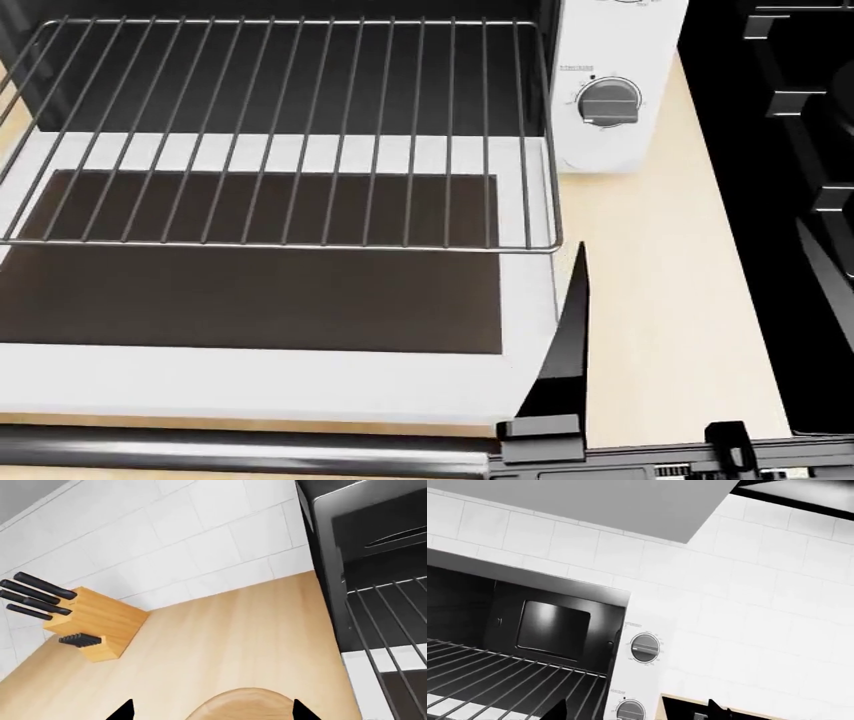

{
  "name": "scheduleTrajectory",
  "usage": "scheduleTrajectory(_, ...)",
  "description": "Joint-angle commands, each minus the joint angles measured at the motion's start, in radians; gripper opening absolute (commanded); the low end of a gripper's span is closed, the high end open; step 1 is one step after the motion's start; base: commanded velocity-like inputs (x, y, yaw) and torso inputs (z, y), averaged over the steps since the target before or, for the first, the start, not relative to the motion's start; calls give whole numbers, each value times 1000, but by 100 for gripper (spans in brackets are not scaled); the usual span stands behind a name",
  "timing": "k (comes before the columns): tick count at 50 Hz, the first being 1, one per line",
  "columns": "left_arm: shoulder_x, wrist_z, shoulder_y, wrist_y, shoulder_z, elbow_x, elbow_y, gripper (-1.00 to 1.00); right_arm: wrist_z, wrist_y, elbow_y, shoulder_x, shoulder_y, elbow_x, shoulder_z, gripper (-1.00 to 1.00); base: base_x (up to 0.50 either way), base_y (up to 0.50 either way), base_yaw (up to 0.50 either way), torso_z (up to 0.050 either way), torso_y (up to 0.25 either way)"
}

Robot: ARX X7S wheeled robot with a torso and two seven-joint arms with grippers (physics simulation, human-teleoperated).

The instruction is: Pick the scone from the rack and place it on the plate on the counter.

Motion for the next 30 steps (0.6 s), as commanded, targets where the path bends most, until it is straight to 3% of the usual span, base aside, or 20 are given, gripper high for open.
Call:
scheduleTrajectory(1, -36, -30, -93, -136, -86, -67, 68, 100, -12, -38, 0, 0, -34, 54, 68, 100, 0, 0, 0, 0, 0)
scheduleTrajectory(18, 6, -31, -157, -229, -157, -59, 51, 100, -56, -78, 0, 5, -67, 147, 183, 100, 0, 0, 0, 0, 0)
scheduleTrajectory(26, -26, 18, -163, -232, -178, -4, 94, 100, -58, -87, 0, 8, -73, 159, 182, 100, 0, 0, 0, 0, 0)
scheduleTrajectory(27, 42, -132, -313, -354, -208, -154, 125, 100, -58, -89, 0, 9, -72, 160, 184, 100, 0, 0, 0, 0, 0)
scheduleTrajectory(28, 104, -282, -405, -351, -166, -304, 128, 100, -59, -89, 0, 10, -72, 162, 186, 100, 0, 0, 0, 0, 0)
scheduleTrajectory(30, 124, -582, -432, -338, -164, -604, 143, 100, -58, -89, 0, 11, -70, 161, 183, 100, 0, 0, 0, 0, 0)
